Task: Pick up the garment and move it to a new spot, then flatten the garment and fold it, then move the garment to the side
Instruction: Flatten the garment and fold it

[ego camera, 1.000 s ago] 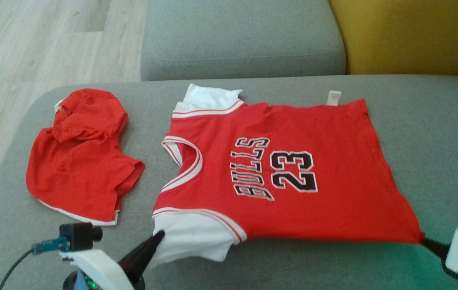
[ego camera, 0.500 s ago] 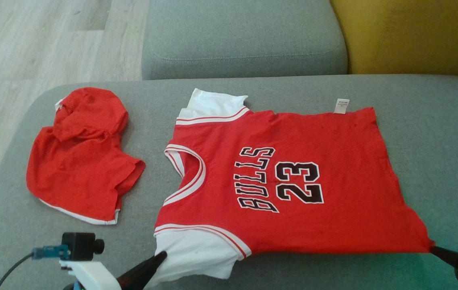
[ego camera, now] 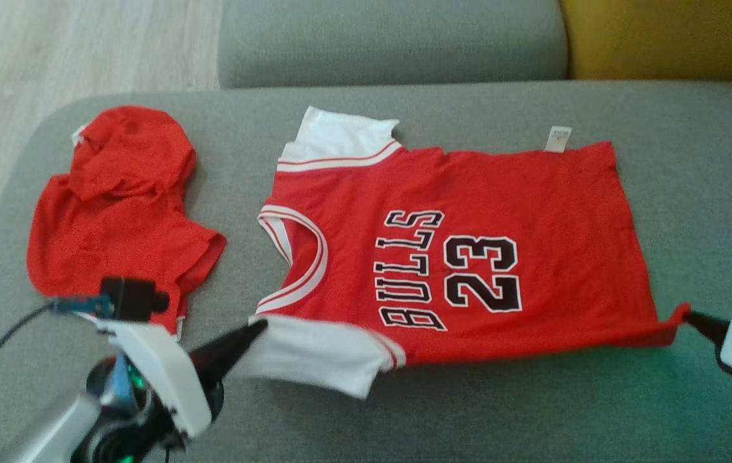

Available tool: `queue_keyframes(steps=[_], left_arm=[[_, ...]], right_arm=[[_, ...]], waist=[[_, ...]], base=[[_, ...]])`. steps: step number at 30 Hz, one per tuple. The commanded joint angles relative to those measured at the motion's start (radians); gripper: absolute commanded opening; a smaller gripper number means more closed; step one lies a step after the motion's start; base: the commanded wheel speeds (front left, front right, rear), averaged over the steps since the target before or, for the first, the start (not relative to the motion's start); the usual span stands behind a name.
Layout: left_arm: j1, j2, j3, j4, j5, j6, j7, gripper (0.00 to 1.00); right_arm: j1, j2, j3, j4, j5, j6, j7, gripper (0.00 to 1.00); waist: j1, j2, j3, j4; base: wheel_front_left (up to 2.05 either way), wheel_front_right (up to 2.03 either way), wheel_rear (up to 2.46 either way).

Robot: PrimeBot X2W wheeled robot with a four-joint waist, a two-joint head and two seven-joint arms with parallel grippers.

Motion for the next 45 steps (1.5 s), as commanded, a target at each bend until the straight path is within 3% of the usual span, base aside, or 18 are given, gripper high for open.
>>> queue_keyframes(steps=[1,13,24,25,26,31,36,40,45], left_arm=[[-0.101,0.012,0.066,-0.009,-0.004,0.003,0.0,0.0],[-0.301,-0.071,0.073,0.152,-0.023,-0.041,0.033,0.0],[-0.397,-0.11,0.063,0.28,-0.033,-0.06,0.066,0.0],[-0.405,-0.115,0.063,0.294,-0.031,-0.055,0.065,0.4],[-0.413,-0.121,0.065,0.311,-0.026,-0.046,0.058,1.0],[-0.459,-0.162,0.091,0.378,0.002,-0.013,-0.021,1.0],[-0.522,-0.245,0.186,0.476,0.065,0.008,-0.32,1.0],[-0.532,-0.289,0.228,0.544,0.093,0.006,-0.489,1.0],[-0.48,-0.319,0.278,0.552,0.13,-0.007,-0.563,1.0]], right_arm=[[-0.075,-0.018,0.016,-0.02,-0.015,-0.001,-0.019,0.0],[-0.242,-0.006,0.068,0.117,-0.084,-0.001,-0.162,0.0],[-0.332,-0.015,0.138,0.23,-0.09,-0.001,-0.311,0.02],[-0.34,-0.016,0.142,0.237,-0.095,-0.001,-0.332,1.0],[-0.349,-0.015,0.141,0.248,-0.098,-0.001,-0.352,1.0],[-0.385,-0.01,0.145,0.288,-0.1,-0.001,-0.442,1.0],[-0.413,-0.002,0.129,0.343,-0.108,-0.001,-0.569,1.0],[-0.406,0.006,0.126,0.359,-0.098,-0.001,-0.679,1.0],[-0.355,0.011,0.147,0.32,-0.068,-0.001,-0.828,1.0]], waist=[[0.0,-0.0001,0.025,-0.003],[0.0,-0.0001,0.138,-0.007],[0.0,-0.0001,0.183,-0.012],[0.0,-0.0001,0.186,-0.012],[0.0,-0.0001,0.188,-0.013],[0.0,-0.0001,0.196,-0.016],[0.0,-0.0001,0.193,-0.018],[0.0,-0.0001,0.173,-0.02],[0.0,-0.0001,0.133,-0.015]], base=[[0.0,0.0,0.0],[0.0,0.0,0.0],[0.0,0.0,0.0],[0.0,0.0,0.0],[0.0,0.0,0.0],[0.0,0.0,0.0],[0.0,0.0,0.0],[0.0,0.0,0.0],[0.0,0.0,0.0]])
